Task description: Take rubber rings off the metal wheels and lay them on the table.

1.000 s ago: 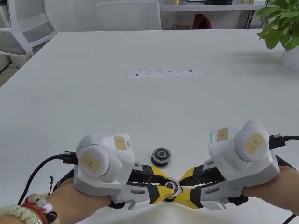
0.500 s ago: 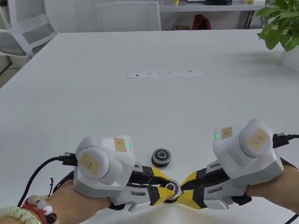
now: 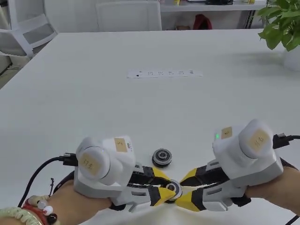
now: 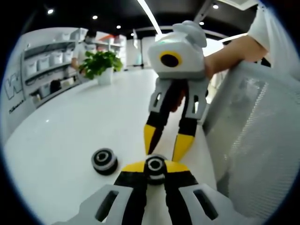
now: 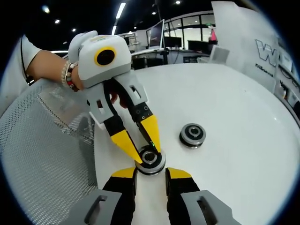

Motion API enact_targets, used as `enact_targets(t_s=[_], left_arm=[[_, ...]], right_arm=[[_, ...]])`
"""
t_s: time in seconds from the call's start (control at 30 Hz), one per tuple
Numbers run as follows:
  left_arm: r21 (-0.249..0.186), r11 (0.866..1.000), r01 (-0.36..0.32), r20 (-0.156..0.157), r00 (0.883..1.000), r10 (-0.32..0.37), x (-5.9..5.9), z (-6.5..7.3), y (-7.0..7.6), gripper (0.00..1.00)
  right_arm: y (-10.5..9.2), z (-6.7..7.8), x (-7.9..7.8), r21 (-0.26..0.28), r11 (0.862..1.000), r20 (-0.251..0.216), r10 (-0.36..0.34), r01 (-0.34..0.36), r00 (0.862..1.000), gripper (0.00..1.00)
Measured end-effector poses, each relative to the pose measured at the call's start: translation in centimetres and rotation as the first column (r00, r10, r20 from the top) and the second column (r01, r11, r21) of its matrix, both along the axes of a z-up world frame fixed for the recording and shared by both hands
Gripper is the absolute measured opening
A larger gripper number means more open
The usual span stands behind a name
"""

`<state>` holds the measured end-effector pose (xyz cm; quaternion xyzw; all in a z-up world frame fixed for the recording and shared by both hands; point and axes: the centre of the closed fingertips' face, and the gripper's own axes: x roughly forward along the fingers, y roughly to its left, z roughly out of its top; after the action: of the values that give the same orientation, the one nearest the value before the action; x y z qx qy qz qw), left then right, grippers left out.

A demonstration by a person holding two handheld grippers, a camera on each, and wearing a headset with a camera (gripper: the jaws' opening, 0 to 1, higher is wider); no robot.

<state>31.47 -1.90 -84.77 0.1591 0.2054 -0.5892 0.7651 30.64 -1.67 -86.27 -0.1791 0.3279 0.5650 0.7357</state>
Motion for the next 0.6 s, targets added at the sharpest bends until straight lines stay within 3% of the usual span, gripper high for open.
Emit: enact_targets(t_s=[0.27, 0.4, 0.6], left_arm=[[0.0, 1.0, 0.0, 0.001, 1.0, 0.0, 0.0, -0.02, 0.0, 0.14], [0.0, 1.0, 0.0, 0.001, 1.0, 0.0, -0.02, -0.02, 0.01, 0.14], [0.0, 1.0, 0.0, 0.002, 1.0, 0.0, -0.04, 0.0, 0.03, 0.14]], right_arm=[[-0.3, -0.08, -0.2, -0.013, 1.0, 0.008, 0.022, -0.022, 1.0, 0.16], [-0.7, -0.38, -0.2, -0.035, 0.999, 0.015, 0.03, -0.03, 0.999, 0.06], [-0.76, -0.4, -0.14, -0.047, 0.998, 0.018, 0.03, -0.029, 0.999, 0.03]])
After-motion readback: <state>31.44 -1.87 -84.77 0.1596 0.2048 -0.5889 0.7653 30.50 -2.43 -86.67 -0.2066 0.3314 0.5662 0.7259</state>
